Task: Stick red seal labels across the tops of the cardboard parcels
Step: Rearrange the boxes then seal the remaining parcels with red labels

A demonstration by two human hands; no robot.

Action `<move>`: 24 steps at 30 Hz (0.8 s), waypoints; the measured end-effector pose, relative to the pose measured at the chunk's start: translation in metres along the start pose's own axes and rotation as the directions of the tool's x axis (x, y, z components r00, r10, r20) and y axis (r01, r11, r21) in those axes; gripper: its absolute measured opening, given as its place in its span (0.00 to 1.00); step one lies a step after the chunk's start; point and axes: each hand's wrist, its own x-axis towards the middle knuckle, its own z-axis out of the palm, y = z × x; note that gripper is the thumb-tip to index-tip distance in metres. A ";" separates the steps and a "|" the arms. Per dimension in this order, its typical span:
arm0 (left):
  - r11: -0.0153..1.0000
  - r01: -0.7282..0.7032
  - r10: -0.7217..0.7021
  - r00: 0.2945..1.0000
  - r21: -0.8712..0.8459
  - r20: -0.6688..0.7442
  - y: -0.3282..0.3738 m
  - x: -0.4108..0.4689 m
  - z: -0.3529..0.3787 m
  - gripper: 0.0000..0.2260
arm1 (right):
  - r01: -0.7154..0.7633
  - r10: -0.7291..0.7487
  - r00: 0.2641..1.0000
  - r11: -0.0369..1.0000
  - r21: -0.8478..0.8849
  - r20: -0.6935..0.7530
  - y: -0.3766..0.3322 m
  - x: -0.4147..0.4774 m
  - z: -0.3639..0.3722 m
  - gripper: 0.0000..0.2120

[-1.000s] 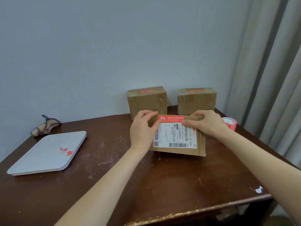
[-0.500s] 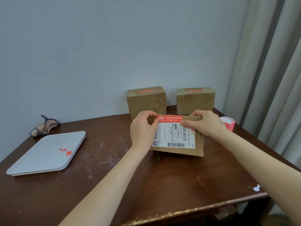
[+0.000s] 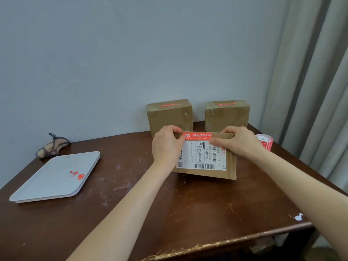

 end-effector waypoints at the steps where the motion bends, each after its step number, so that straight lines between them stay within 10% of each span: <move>1: 1.000 0.001 -0.002 1.000 0.009 0.006 0.000 0.001 0.000 0.09 | -0.001 0.001 1.000 1.000 -0.001 0.002 0.000 0.000 0.000 0.23; 24: 0.988 -0.040 0.024 0.994 0.152 0.103 0.006 0.013 -0.009 0.07 | -0.004 0.004 1.000 1.000 -0.006 0.005 -0.002 -0.003 -0.001 0.22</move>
